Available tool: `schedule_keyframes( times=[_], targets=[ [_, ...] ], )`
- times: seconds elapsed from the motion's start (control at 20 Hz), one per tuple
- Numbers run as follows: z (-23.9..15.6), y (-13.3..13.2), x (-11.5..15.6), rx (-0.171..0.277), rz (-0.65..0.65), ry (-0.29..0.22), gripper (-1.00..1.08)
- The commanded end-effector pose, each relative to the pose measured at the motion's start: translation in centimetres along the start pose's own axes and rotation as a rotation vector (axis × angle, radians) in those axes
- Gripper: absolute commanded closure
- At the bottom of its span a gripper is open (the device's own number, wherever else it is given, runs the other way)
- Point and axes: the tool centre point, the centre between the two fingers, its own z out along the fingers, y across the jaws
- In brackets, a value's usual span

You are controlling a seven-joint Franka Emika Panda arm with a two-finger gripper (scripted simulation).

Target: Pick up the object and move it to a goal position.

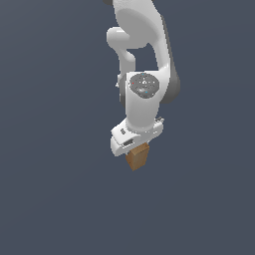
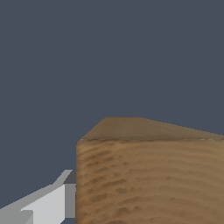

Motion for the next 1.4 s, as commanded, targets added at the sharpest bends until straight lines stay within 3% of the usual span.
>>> schedule_keyframes(
  times=[0.0,0.3,1.0,1.35],
  targets=[
    [-1.7,-0.9,0.1,-0.005,-0.001,0.010,1.08],
    [-5.7,-4.6,-0.7,-0.006,-0.001,0.010,1.08],
    [-18.1,-15.9,-3.0,-0.008,-0.002,0.010,1.08],
    [-22.7,-20.0,-3.5,-0.007,-0.002,0.011,1.08]
  ],
)
